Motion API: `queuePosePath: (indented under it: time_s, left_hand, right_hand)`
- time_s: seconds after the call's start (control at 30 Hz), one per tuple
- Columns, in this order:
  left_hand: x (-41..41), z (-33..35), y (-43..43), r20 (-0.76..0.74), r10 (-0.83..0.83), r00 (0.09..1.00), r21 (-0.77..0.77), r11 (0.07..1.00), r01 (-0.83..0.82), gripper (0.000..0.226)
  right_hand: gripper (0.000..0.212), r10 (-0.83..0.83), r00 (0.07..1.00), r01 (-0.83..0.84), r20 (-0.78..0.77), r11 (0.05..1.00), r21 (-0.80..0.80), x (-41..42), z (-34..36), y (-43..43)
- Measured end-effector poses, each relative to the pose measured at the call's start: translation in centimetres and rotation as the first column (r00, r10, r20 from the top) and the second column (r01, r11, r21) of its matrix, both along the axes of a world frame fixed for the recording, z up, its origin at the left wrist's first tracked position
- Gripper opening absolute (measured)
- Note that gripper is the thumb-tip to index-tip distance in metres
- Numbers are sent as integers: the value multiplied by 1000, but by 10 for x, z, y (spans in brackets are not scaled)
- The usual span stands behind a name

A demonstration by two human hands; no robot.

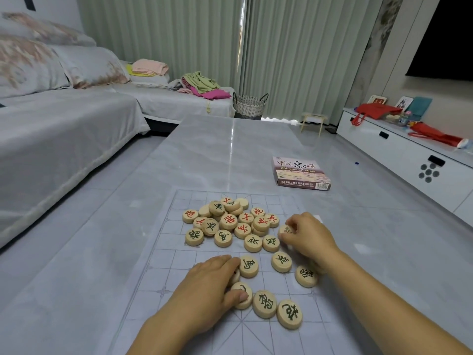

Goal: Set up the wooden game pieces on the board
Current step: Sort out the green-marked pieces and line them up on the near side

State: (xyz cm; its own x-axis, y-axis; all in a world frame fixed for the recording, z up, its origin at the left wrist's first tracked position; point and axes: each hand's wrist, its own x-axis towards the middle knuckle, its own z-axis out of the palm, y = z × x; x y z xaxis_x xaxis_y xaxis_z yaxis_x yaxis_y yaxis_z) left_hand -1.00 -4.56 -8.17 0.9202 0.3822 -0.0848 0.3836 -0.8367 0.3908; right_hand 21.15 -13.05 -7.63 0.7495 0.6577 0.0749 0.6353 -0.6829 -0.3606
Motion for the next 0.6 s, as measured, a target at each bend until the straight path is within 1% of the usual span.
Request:
queuePosePath:
  time_s: [0.07, 0.17, 0.27, 0.33, 0.4, 0.47, 0.5, 0.6]
  left_hand:
    - [0, 0, -2, -3, 10, 1000, 0, 1000, -10, 61]
    - [1, -2, -1, 1, 11, 1000, 7, 1000, -11, 62]
    - [0, -2, 2, 15, 7, 1000, 21, 1000, -7, 63]
    - [-1, -3, 4, 30, 11, 999, 26, 1000, -11, 62]
    - [-2, -3, 6, 55, 22, 998, 15, 1000, -23, 59]
    - [-4, -2, 8, 76, 39, 996, -10, 999, -38, 58]
    - [-5, -1, 9, 78, 50, 996, -24, 999, -48, 58]
    - [-8, 2, 12, 37, 93, 995, -55, 994, -91, 69]
  right_hand:
    - [35, 72, 996, -69, 45, 995, -70, -9, -4, 0]
    - [37, 223, 974, -217, 47, 972, -94, -24, -5, -1]
    - [44, 347, 938, -342, 19, 930, -135, -39, -3, -1]
    - [48, 401, 916, -396, 2, 905, -158, -45, -2, -1]
    - [47, 387, 920, -390, -59, 920, -46, -43, 1, -4]
    - [41, 322, 939, -312, -118, 945, 96, -36, 7, -12]
    - [38, 292, 950, -280, -108, 953, 116, -31, 11, -18]
    - [29, 228, 973, -226, -35, 972, 56, -25, 14, -49]
